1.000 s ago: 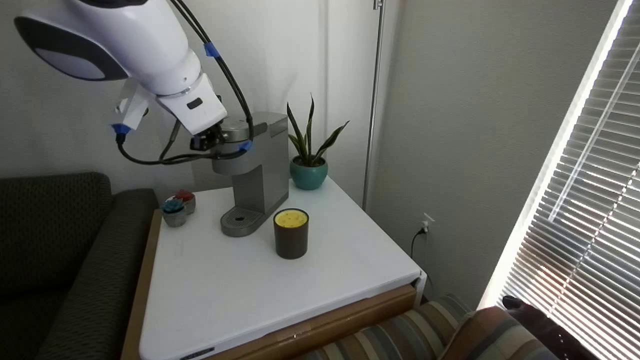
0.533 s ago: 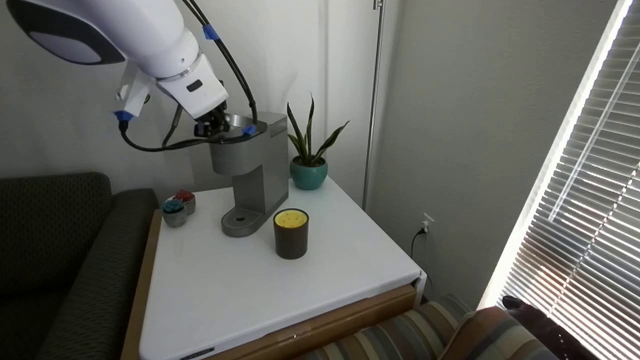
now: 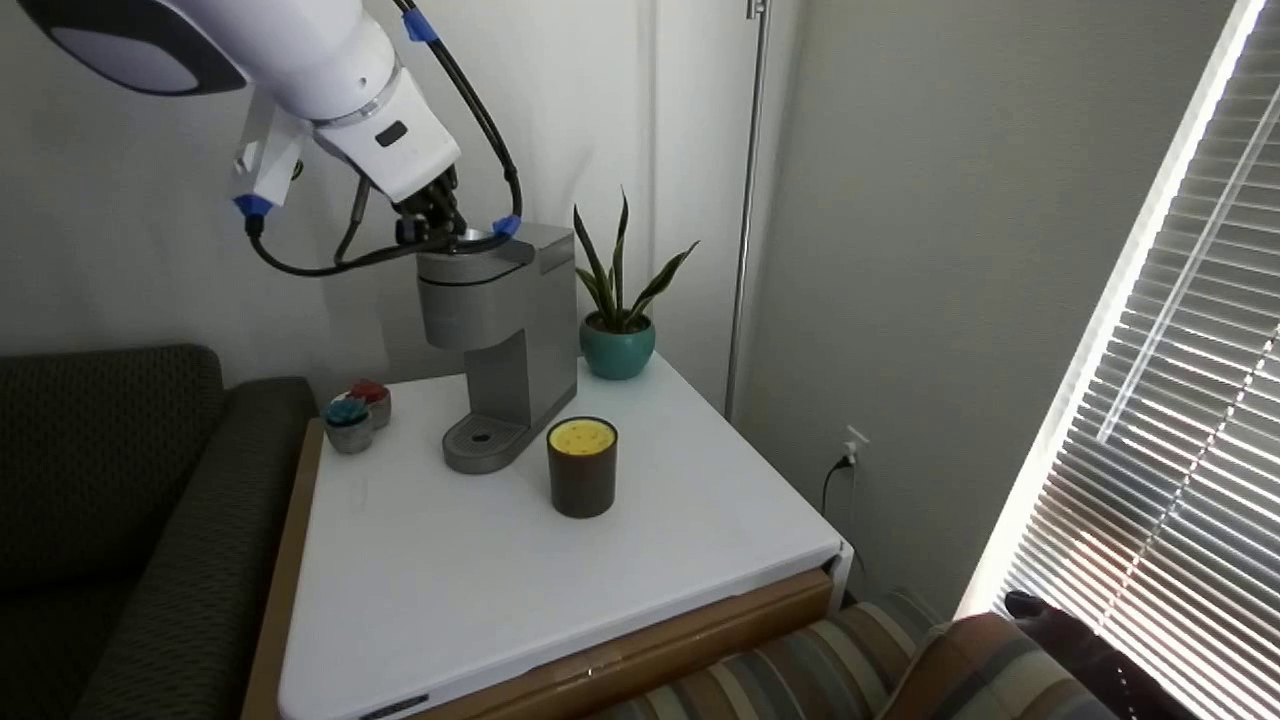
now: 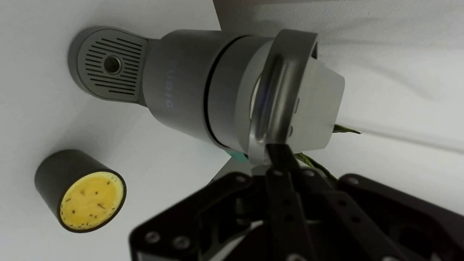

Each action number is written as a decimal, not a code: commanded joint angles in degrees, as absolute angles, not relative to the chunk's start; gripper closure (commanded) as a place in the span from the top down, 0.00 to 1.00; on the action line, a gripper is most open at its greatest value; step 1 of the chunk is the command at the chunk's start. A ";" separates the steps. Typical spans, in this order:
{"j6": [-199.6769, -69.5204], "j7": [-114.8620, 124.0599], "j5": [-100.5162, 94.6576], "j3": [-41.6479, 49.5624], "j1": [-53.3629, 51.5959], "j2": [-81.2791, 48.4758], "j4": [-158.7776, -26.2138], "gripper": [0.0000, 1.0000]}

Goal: Open the grey coffee maker then close it

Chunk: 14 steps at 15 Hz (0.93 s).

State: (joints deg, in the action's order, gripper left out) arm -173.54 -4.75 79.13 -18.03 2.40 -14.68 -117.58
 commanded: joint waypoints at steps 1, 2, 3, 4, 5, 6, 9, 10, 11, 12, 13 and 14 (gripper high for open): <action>-174.54 -7.54 80.58 -18.14 2.90 -14.28 -116.55 0.00; -174.55 -7.62 80.53 -18.12 2.91 -14.28 -116.32 0.00; -174.63 -7.45 80.25 -18.03 2.85 -14.23 -116.32 0.00; -175.05 -7.03 79.74 -17.85 2.71 -14.06 -116.61 0.00; -176.04 -5.51 77.91 -17.31 2.28 -13.62 -117.80 0.00; -177.78 -2.21 73.98 -16.24 1.41 -13.26 -119.92 0.00; -175.97 4.59 66.57 -9.64 -3.02 -12.85 -123.91 0.00; -175.31 6.32 64.60 -8.61 -3.61 -13.05 -124.38 0.00; -174.51 6.85 63.76 -9.38 -2.90 -13.55 -123.98 0.00; -173.65 7.10 63.46 -9.35 -3.01 -13.97 -123.48 0.00; -172.84 6.78 63.69 -9.90 -2.78 -14.23 -122.77 0.00; -171.88 6.24 64.28 -10.44 -2.57 -14.47 -121.89 0.00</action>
State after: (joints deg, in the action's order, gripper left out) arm -174.92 5.98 64.52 -10.08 -2.71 -14.41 -123.05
